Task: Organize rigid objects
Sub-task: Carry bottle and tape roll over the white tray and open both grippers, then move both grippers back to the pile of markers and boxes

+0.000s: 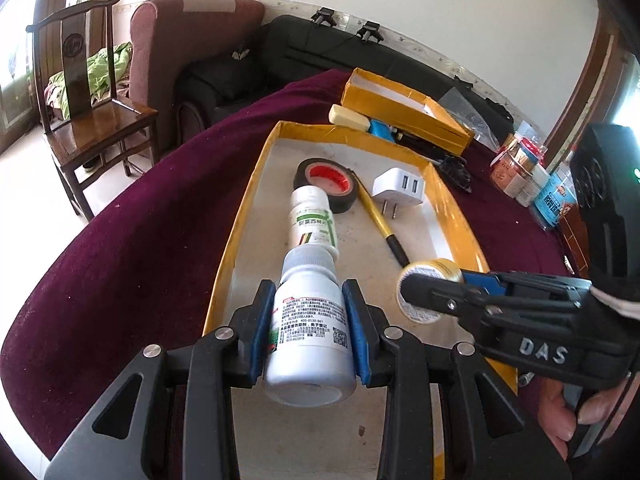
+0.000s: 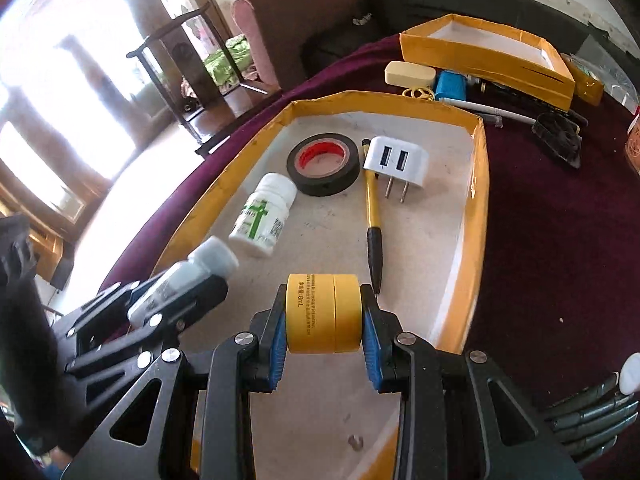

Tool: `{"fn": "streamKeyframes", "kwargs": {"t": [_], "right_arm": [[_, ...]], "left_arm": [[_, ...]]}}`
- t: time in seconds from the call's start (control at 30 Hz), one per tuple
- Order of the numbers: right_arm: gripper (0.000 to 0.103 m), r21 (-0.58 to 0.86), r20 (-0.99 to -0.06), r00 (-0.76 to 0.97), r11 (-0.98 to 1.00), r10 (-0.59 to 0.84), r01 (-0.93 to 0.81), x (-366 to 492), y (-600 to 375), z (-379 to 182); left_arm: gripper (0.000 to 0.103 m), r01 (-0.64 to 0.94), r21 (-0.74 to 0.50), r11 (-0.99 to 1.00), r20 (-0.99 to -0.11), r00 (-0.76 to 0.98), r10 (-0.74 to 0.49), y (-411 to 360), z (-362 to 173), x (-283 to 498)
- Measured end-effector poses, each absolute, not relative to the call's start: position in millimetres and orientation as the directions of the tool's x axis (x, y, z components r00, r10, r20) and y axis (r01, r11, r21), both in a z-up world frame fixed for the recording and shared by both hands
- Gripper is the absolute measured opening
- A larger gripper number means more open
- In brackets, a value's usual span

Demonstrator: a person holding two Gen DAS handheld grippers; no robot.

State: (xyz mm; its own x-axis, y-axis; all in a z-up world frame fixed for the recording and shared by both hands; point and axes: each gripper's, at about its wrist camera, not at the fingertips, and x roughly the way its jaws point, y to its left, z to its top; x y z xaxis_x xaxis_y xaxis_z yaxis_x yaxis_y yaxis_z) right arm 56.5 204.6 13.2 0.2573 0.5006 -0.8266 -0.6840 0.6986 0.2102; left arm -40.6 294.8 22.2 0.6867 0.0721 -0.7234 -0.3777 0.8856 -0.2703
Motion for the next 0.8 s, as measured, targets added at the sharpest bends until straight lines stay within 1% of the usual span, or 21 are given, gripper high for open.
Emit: {"fn": "streamKeyframes", "kwargs": {"t": [0.13, 0.3, 0.37, 0.47, 0.57, 0.63, 0.7, 0.73, 0.8], "right_arm": [[0.029, 0.166, -0.831, 0.289, 0.707, 0.475, -0.687, 56, 216, 11], [0.029, 0.161, -0.838, 0.283, 0.707, 0.466, -0.689, 55, 221, 9], [0.029, 0.180, -0.834, 0.274, 0.705, 0.479, -0.686, 54, 218, 9], [0.029, 0.231, -0.804, 0.273, 0.701, 0.528, -0.674, 54, 208, 16], [0.030, 0.285, -0.761, 0.277, 0.686, 0.587, -0.670, 50, 193, 29], [0.030, 0.329, -0.693, 0.301, 0.660, 0.655, -0.676, 40, 172, 39], [0.031, 0.344, -0.654, 0.319, 0.645, 0.686, -0.683, 35, 158, 45], [0.031, 0.371, -0.635, 0.314, 0.635, 0.705, -0.677, 36, 151, 47], [0.031, 0.445, -0.565, 0.305, 0.594, 0.767, -0.670, 32, 127, 52]], "left_arm": [[0.032, -0.382, -0.278, 0.881, -0.721, 0.689, 0.071, 298, 20, -41], [0.032, -0.372, -0.284, 0.884, -0.709, 0.702, 0.067, 299, 20, -42], [0.032, -0.366, -0.294, 0.883, -0.698, 0.713, 0.063, 300, 20, -44], [0.037, -0.344, -0.317, 0.884, -0.669, 0.742, 0.049, 301, 19, -49], [0.038, -0.341, -0.308, 0.888, -0.663, 0.746, 0.056, 298, 20, -48], [0.038, -0.330, -0.302, 0.894, -0.658, 0.751, 0.055, 297, 21, -48], [0.038, -0.319, -0.310, 0.896, -0.643, 0.764, 0.050, 297, 22, -50], [0.038, -0.316, -0.308, 0.897, -0.641, 0.766, 0.051, 296, 22, -50], [0.038, -0.313, -0.286, 0.906, -0.644, 0.762, 0.060, 293, 23, -48]]}}
